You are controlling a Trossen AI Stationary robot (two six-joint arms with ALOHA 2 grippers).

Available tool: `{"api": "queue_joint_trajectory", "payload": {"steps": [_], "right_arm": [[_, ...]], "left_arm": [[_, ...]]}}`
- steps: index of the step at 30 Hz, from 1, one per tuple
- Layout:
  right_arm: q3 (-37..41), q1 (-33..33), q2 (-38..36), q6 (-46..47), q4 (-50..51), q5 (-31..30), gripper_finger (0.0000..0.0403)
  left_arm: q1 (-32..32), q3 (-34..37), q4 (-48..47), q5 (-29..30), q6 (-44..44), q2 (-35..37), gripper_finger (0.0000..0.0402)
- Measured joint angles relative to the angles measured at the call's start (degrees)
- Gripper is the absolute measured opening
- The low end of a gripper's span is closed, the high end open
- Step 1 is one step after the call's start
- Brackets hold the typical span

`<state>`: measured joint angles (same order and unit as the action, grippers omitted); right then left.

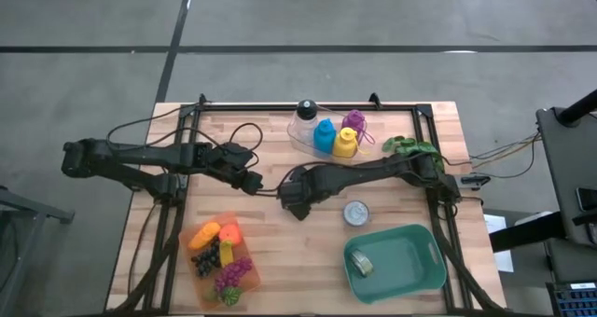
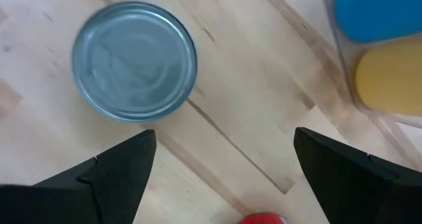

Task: Pick & Place Food Item
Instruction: Put the green tuna can into the green bin

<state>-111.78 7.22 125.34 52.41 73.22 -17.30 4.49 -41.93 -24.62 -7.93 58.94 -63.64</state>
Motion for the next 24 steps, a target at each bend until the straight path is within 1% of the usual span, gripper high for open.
{"api": "queue_joint_trajectory", "payload": {"steps": [6, 13, 18, 20, 24], "right_arm": [[0.58, 0.11, -0.68, -1.54, -0.24, 2.09, 0.0358], [5.23, 1.35, -5.15, -2.29, -2.27, 3.0, 0.0358], [12.14, 1.64, -12.7, 0.3, -11.2, 2.05, 0.0358], [15.91, 1.62, -16.26, 0.73, -16.01, 1.15, 0.0358], [24.25, 1.64, -23.14, 0.13, -27.33, 0.44, 0.0358]], "left_arm": [[0.0, 0.0, 0.0, -0.02, -0.14, 0.0, 0.0001], [0.0, 0.0, 0.11, -0.01, -0.47, 0.0, 0.0001], [0.11, 0.07, 0.72, 0.34, -1.35, -1.63, 0.0001], [0.13, 0.07, 1.5, 0.2, -2.3, -3.55, 0.0001], [0.15, 0.09, 4.89, -2.3, -3.48, -8.86, 0.0001]]}}
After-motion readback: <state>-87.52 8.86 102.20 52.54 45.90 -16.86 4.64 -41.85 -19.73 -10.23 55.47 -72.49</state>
